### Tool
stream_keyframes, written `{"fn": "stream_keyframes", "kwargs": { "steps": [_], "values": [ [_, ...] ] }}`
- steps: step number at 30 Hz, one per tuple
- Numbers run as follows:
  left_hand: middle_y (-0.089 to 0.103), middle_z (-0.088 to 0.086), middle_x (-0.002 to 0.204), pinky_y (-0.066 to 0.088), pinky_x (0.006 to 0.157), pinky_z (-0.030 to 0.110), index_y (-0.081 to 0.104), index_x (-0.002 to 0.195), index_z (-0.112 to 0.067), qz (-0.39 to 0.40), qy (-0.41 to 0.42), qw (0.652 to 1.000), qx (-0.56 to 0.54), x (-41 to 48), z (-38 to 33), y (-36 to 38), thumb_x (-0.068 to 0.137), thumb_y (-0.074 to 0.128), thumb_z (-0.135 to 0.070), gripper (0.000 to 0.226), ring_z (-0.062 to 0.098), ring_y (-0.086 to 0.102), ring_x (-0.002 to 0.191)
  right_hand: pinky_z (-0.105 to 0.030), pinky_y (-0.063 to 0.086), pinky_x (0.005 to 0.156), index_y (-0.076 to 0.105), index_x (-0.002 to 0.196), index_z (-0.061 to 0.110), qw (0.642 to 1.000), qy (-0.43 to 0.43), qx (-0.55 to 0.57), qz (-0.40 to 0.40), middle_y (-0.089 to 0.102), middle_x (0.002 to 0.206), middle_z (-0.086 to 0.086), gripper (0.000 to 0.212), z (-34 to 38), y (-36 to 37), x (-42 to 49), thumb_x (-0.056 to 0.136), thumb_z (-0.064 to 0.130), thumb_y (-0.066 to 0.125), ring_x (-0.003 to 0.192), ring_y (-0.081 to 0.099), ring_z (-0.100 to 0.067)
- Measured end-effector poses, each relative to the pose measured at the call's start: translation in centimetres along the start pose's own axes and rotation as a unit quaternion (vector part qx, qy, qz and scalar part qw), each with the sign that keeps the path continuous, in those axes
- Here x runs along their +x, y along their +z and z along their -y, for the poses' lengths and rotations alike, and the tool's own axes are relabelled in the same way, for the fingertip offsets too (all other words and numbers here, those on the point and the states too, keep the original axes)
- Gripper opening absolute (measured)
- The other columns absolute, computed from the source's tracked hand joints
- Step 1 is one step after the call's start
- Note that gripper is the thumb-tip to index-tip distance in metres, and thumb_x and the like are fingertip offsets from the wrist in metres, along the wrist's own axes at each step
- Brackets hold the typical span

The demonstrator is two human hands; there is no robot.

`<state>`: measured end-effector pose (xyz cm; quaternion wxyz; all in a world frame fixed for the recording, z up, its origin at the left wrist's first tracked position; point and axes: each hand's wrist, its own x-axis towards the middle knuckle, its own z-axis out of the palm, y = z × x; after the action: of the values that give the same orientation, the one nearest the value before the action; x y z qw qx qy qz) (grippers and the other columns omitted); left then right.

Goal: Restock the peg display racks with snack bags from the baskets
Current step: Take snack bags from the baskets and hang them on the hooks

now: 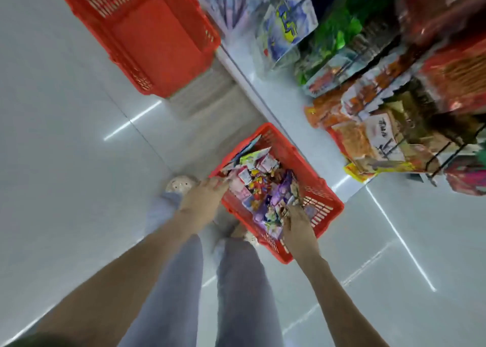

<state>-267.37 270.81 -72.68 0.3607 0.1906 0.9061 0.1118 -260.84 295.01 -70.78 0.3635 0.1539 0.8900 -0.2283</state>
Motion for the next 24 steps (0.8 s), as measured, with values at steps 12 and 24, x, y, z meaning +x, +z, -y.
{"fn": "stream_keyframes", "kwargs": {
  "steps": [12, 24],
  "values": [
    [0.014, 0.016, 0.157, 0.029, 0.108, 0.042, 0.007, 0.154, -0.016, 0.145, 0.150, 0.970, 0.122, 18.7, -4.9, 22.8, 0.096, 0.043, -0.006, 0.069, 0.032, 0.020, 0.140, -0.048, 0.002, 0.117, -0.004, 0.153, 0.020, 0.986, 0.081, -0.138, 0.036, 0.002, 0.161, -0.011, 0.088, -17.3, 17.4, 18.6, 0.091, 0.056, 0.047, 0.148, -0.002, -0.029],
    [-0.010, 0.004, 0.161, -0.010, 0.116, 0.049, -0.005, 0.153, -0.028, 0.188, 0.234, 0.924, 0.239, 23.9, -7.4, 30.8, 0.104, 0.033, -0.039, 0.063, 0.024, -0.013, 0.147, -0.054, 0.011, 0.116, 0.006, 0.152, 0.009, 0.968, 0.171, 0.013, -0.185, 0.000, 0.156, -0.026, 0.104, -22.1, 20.2, 18.4, 0.078, 0.034, 0.074, 0.144, 0.004, -0.043]
  ]
}}
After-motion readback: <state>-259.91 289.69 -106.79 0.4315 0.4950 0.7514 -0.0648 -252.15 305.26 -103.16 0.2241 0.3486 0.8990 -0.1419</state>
